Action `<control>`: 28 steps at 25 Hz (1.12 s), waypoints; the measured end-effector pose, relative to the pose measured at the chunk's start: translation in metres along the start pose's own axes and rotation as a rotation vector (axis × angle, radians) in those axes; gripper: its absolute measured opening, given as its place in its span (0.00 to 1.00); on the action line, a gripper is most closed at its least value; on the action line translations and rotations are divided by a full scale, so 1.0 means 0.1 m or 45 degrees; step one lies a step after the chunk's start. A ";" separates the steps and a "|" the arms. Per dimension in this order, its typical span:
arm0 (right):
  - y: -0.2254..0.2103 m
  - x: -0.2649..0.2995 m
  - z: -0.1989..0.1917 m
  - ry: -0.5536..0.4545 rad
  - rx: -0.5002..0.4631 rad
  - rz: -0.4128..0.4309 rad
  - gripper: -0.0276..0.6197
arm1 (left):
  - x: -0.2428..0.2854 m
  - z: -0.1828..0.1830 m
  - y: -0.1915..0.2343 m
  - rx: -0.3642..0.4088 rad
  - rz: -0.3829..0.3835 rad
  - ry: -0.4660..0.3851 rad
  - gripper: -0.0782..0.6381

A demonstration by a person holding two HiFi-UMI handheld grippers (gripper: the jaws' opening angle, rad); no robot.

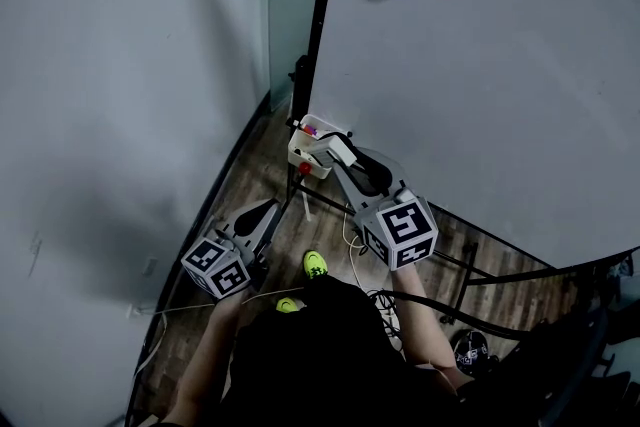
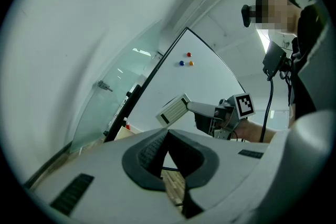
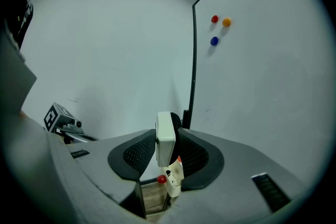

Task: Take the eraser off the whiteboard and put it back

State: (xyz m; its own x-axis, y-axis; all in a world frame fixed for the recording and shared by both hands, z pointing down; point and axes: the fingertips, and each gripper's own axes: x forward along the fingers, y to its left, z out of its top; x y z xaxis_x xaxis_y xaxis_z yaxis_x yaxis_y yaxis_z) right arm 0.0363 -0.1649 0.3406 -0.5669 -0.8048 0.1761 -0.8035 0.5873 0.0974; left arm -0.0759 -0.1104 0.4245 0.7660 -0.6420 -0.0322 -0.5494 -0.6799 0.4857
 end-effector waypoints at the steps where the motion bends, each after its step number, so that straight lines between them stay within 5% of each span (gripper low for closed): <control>1: -0.01 0.01 -0.01 0.004 -0.002 0.000 0.25 | 0.00 0.00 0.00 -0.001 0.000 -0.001 0.12; 28: -0.20 0.32 -0.42 0.123 0.019 0.070 0.25 | 0.06 -0.11 0.17 -0.083 0.046 -0.021 0.12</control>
State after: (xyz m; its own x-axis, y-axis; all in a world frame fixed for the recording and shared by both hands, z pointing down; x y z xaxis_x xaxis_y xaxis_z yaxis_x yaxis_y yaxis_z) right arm 0.0419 -0.1987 0.3851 -0.5906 -0.7589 0.2745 -0.7746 0.6285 0.0708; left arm -0.0769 -0.1214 0.4420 0.7404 -0.6716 -0.0275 -0.5533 -0.6323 0.5423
